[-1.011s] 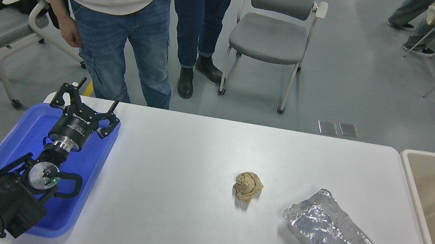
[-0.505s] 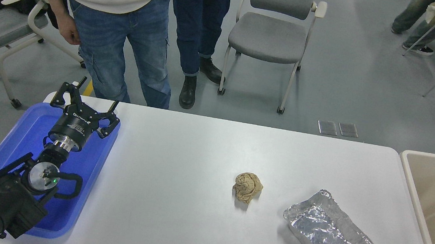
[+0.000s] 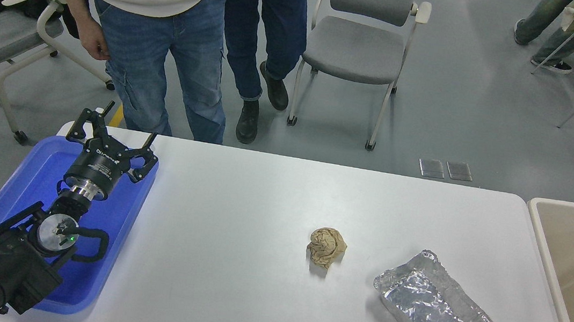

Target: Pick up paper cup place in dustbin

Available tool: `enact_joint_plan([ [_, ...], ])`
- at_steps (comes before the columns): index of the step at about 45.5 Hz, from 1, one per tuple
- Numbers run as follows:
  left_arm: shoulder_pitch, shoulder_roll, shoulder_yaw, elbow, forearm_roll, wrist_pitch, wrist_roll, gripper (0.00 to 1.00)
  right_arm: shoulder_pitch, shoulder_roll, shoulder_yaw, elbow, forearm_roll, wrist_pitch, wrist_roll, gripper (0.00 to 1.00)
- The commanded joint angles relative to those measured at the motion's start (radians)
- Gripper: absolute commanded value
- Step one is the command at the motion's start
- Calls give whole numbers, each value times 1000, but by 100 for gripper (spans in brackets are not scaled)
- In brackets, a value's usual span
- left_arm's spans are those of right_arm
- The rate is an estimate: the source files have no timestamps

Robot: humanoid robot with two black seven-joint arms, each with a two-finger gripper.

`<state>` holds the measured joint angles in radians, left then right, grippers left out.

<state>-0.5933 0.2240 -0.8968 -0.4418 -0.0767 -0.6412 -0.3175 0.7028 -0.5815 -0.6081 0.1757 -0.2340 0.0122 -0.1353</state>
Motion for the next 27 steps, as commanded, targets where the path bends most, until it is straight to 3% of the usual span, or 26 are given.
enact_joint_plan([
  [1, 0, 0, -1, 0, 0, 0, 0, 100, 6, -34, 70, 14, 2, -14, -1, 100],
  [15, 0, 0, 1, 0, 0, 0, 0, 100, 196, -158, 18, 326, -5, -9, -1, 100],
  [27, 0, 0, 1, 0, 0, 0, 0, 100, 541, -175, -407, 717, -5, 31, -1, 100],
])
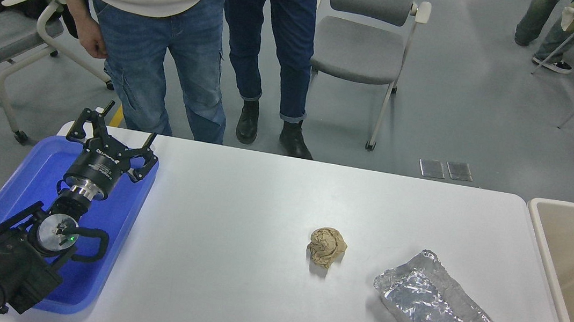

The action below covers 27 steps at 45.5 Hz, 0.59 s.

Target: Pick up paper cup place in dustbin

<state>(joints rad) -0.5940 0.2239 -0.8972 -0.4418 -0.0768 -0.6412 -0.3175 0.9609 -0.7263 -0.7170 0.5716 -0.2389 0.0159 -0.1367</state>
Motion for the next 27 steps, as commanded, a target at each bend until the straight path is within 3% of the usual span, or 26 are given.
enact_joint_plan([
  [1, -1, 0, 1, 0, 0, 0, 0, 100, 309, -28, -320, 341, 0, 33, 0, 100],
  [13, -1, 0, 1, 0, 0, 0, 2, 100, 559, -27, -390, 536, -5, 146, -1, 100],
  [27, -1, 0, 1, 0, 0, 0, 0, 100, 838, 10, -424, 564, -5, 634, -1, 100],
])
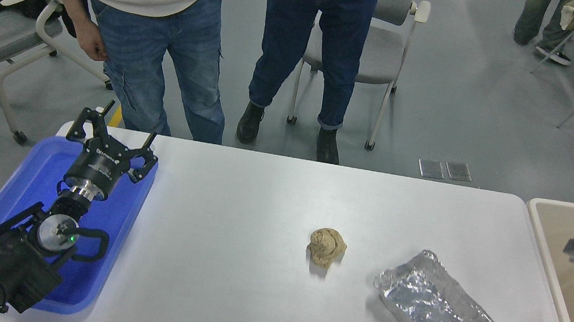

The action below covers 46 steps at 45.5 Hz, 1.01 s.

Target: Pick up paper cup place in dustbin

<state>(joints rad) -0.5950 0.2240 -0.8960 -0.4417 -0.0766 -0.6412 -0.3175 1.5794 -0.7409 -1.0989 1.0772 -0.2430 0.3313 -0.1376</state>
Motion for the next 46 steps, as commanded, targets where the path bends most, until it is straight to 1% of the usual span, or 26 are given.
enact_joint_plan([
  [1, 0, 0, 0, 0, 0, 0, 0, 100, 241, 29, -42, 58, -1, 354, 0, 100],
  [4, 0, 0, 0, 0, 0, 0, 0, 100, 303, 38, -42, 60, -1, 454, 0, 100],
  [12, 0, 0, 0, 0, 0, 0, 0, 100, 419, 95, -42, 81, -5, 454, 0, 100],
  [24, 0, 0, 0, 0, 0, 0, 0, 100, 600, 193, -41, 185, -9, 454, 0, 100],
  [32, 0, 0, 0, 0, 0, 0, 0, 100, 665, 276, -35, 239, -12, 454, 0, 100],
  [46, 1, 0, 0, 0, 0, 0, 0, 100, 751, 322, -33, 282, -10, 454, 0, 100],
])
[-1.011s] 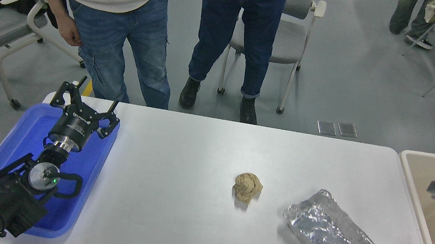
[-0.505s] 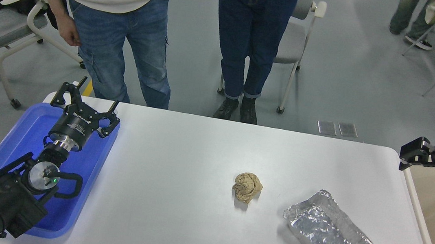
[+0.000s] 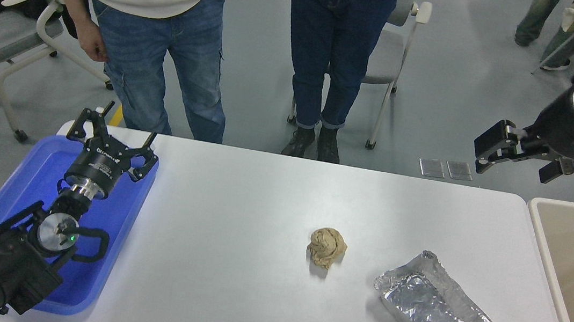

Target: Pick up paper cup place in dustbin

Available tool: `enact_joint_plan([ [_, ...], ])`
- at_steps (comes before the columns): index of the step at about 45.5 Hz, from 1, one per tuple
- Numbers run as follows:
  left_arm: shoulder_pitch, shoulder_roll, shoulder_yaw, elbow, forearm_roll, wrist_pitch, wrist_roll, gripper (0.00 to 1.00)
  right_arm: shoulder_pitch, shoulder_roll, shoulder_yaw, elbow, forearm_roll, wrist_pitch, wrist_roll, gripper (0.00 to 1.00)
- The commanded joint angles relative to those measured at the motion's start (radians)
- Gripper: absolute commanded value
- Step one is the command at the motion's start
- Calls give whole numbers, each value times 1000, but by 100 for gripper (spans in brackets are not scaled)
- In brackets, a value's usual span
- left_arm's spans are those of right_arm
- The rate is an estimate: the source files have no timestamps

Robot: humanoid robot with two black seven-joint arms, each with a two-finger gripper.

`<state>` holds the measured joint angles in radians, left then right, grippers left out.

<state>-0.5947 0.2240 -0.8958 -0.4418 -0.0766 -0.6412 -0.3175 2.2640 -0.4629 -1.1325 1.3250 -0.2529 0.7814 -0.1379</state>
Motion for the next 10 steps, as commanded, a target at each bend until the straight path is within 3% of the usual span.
enact_joint_plan([
  [1, 0, 0, 0, 0, 0, 0, 0, 100, 68, 44, -1, 34, 0, 4, 0, 100],
  [10, 0, 0, 0, 0, 0, 0, 0, 100, 86, 38, -15, 33, 0, 4, 0, 100],
])
